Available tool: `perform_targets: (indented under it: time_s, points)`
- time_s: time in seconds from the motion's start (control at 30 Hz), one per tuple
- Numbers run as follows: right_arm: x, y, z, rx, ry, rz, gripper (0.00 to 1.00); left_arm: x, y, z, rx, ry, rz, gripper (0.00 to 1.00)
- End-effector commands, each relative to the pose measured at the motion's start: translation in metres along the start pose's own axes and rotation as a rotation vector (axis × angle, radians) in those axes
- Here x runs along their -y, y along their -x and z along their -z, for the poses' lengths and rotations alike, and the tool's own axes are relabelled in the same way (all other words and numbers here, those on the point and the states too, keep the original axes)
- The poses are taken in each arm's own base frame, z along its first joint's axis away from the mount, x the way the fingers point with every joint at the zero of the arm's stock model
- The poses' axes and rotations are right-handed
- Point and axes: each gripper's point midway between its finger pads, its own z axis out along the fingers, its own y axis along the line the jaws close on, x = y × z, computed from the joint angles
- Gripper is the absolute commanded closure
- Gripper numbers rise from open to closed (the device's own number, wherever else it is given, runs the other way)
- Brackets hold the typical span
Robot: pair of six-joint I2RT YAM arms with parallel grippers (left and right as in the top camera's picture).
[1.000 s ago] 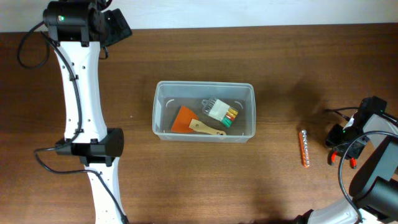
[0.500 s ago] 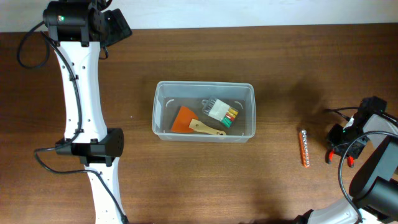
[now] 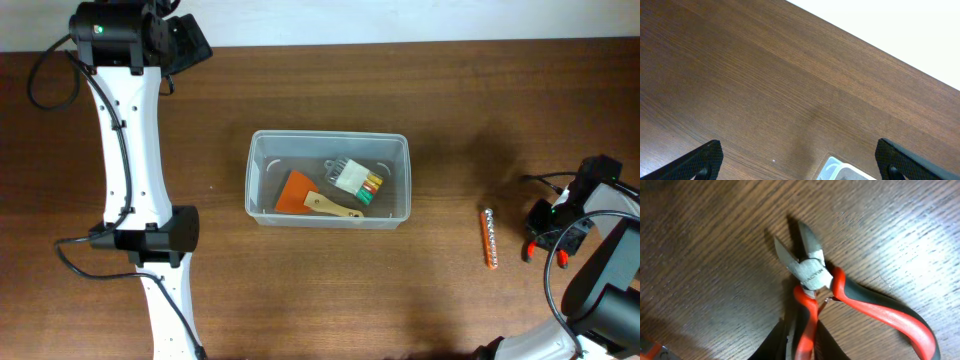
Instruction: Pack container
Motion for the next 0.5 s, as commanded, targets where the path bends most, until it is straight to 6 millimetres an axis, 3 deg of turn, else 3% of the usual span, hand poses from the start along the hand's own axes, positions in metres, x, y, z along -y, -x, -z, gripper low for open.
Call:
perform_targets:
  time_s: [0.0,0.47]
  points:
    - [0.007,-0.003,-0.004,-0.030,-0.029,-0.013,0.86,-0.002,0.005,0.014,0.033,-0.009,-0.001,0.01]
    - [0.004,0.021,0.029,-0.005,-0.026,0.019,0.87,-0.002,0.006,0.014,0.033,-0.009,-0.001,0.01]
